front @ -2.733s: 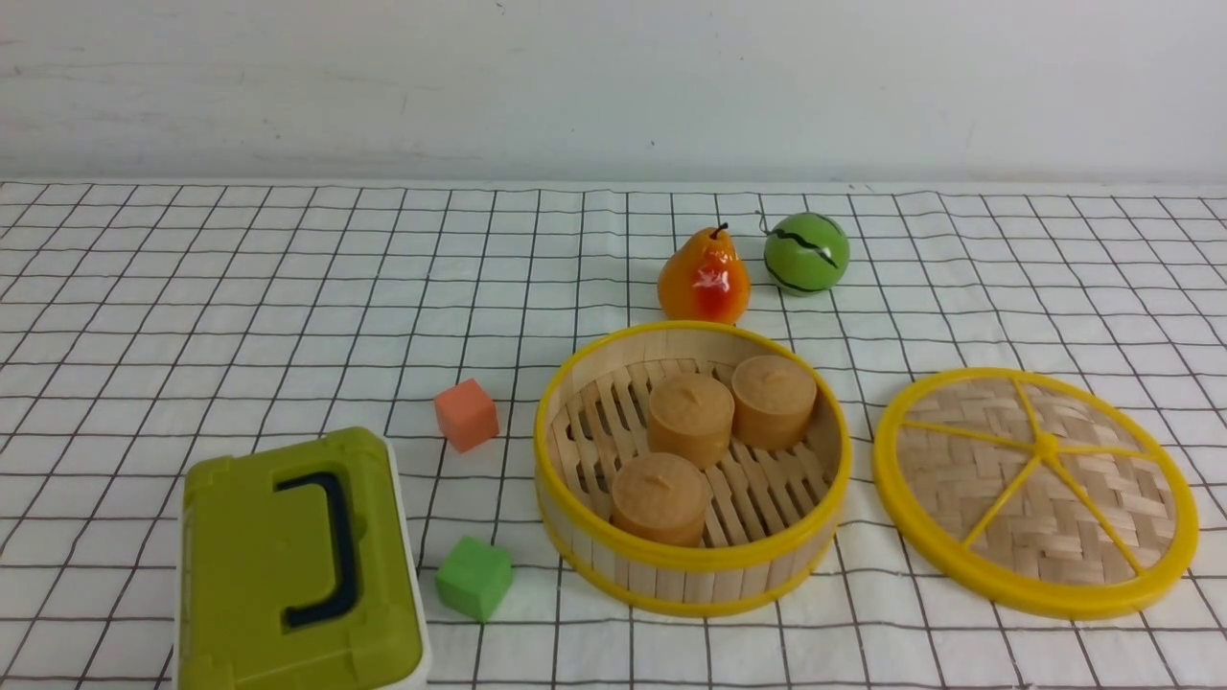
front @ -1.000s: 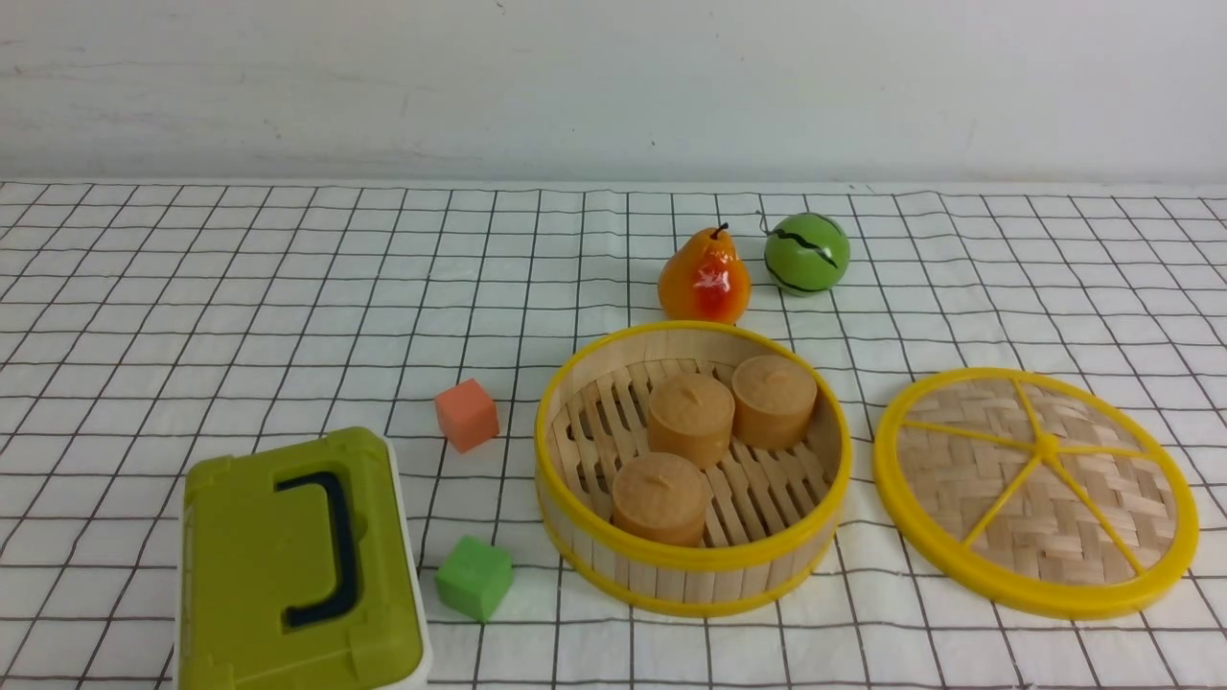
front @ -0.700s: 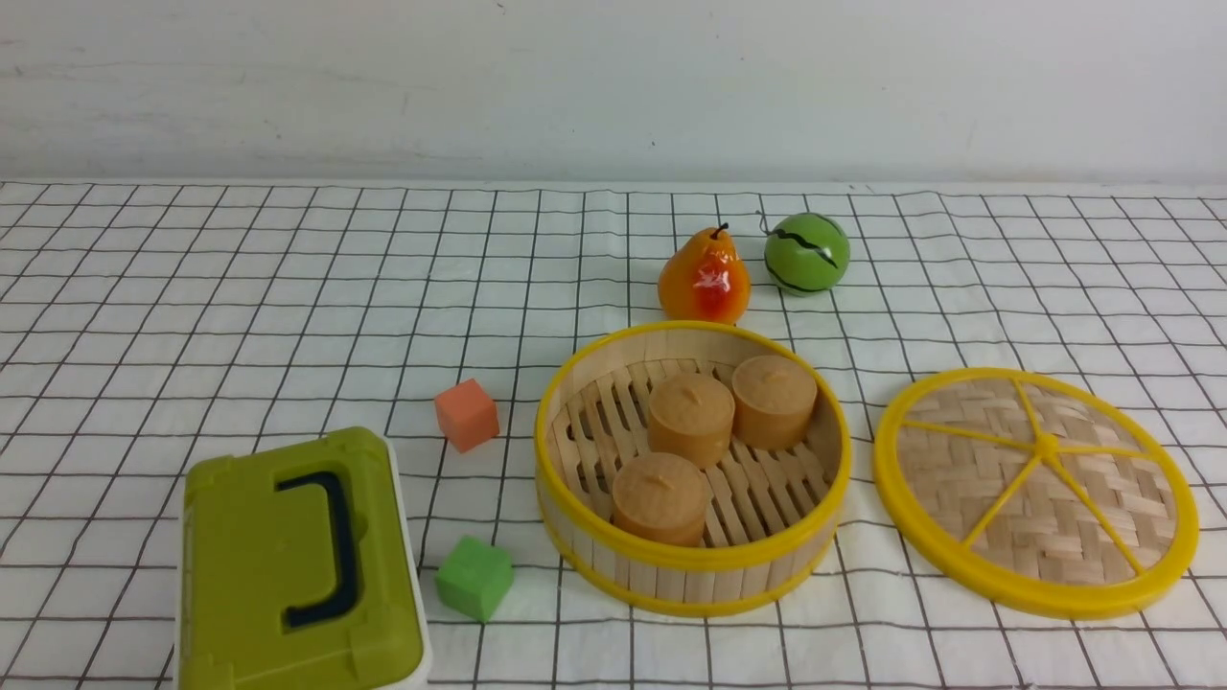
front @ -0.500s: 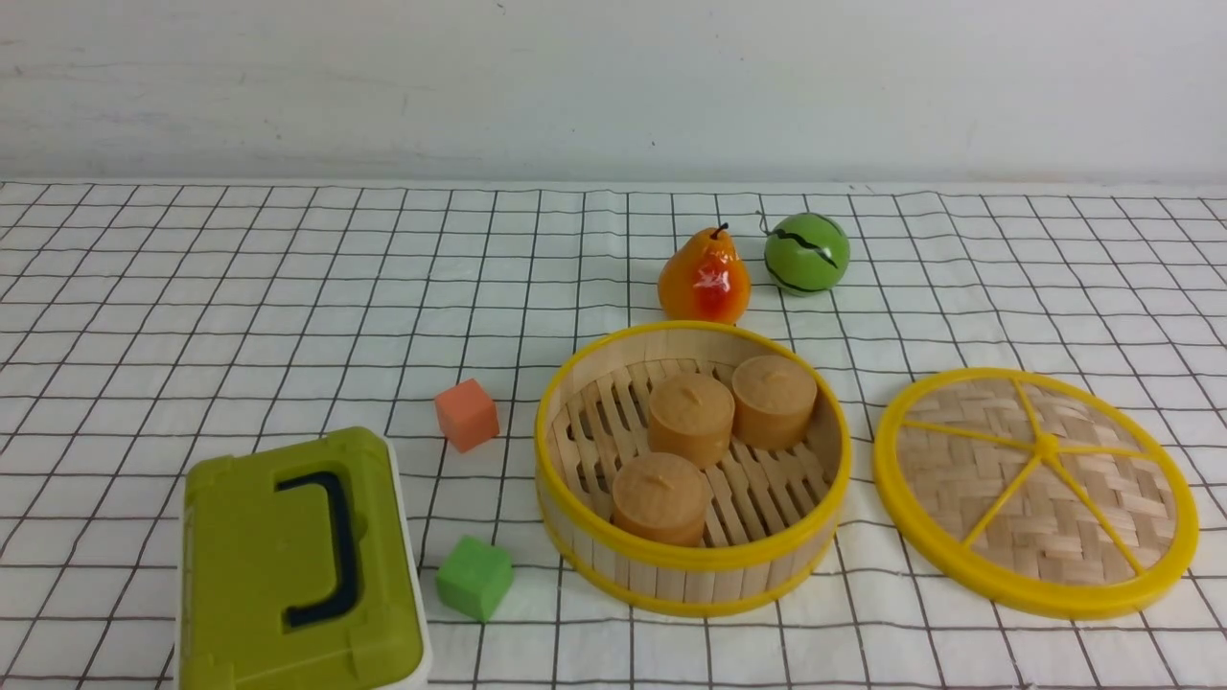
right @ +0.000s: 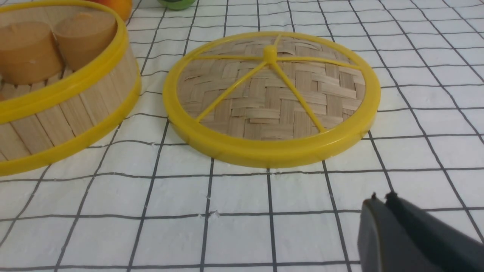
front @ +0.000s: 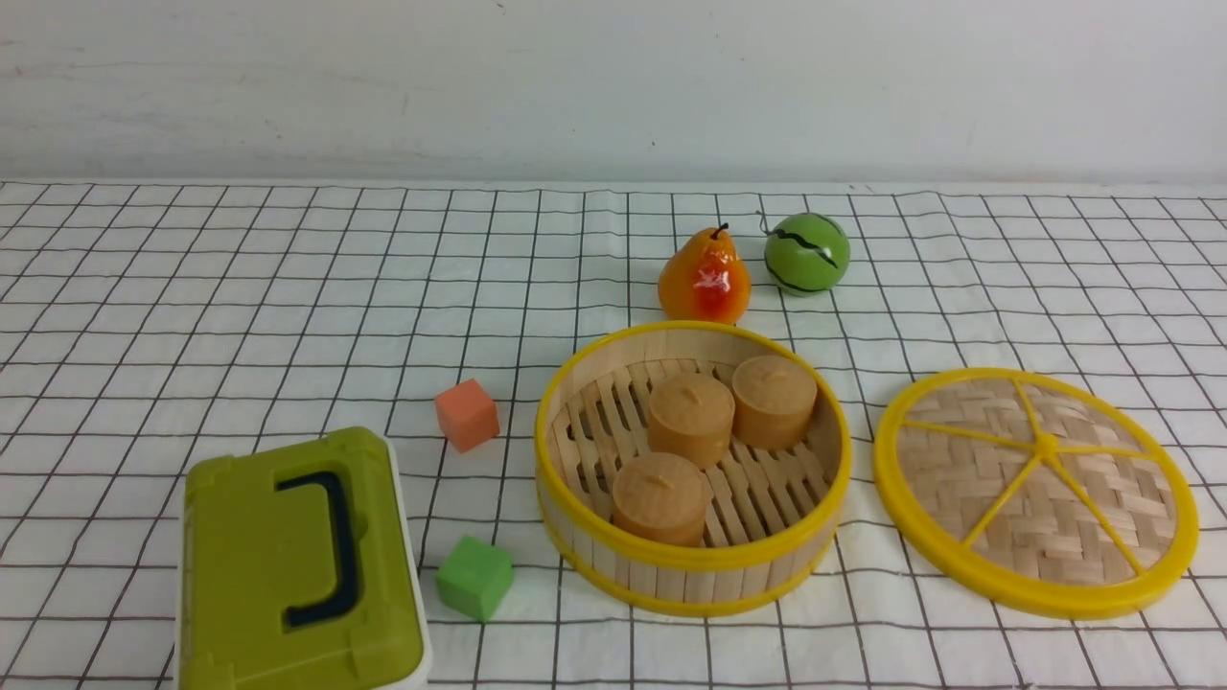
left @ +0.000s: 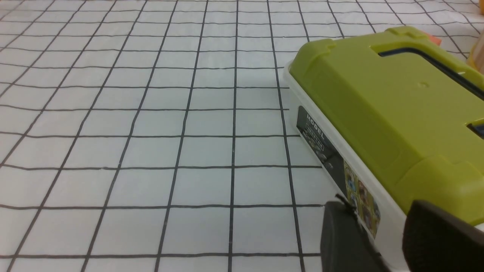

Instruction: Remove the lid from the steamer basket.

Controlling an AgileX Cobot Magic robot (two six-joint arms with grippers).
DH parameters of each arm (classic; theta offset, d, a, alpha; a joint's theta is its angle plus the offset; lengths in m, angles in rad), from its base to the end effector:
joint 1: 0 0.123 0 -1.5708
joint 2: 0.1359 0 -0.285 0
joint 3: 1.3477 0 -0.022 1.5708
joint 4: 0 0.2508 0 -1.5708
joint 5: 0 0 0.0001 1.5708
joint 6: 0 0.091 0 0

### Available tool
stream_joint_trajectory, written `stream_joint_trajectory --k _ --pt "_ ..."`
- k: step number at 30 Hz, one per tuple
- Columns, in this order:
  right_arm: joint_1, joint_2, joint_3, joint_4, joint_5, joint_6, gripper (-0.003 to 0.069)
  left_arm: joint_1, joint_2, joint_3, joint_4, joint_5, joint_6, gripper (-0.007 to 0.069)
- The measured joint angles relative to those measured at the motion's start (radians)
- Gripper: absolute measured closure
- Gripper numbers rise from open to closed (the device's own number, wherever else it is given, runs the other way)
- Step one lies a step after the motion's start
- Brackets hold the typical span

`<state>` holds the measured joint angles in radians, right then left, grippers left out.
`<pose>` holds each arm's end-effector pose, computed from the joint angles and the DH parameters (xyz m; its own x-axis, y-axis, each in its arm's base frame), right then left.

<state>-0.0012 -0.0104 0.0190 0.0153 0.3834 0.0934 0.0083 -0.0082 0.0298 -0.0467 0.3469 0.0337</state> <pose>0.0523 0.0005 0.1729 -0.2988 0.1077 -0.9482 0.0280 0.9942 0.1041 0.0535 -0.0010 0.1724 -0.2773 -0.0125 -0.9607 0.0041 0.9999 -0.0142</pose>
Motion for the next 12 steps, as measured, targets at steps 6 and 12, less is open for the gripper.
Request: stream_joint_trajectory --k 6,12 --pt "0.0 0.0 0.0 0.0 0.0 0.0 0.063 0.0 0.0 0.0 0.0 0.0 0.0 0.0385" --pt "0.0 0.0 0.0 0.0 0.0 0.0 0.0624 0.0 0.0 0.0 0.0 0.0 0.0 0.0386"
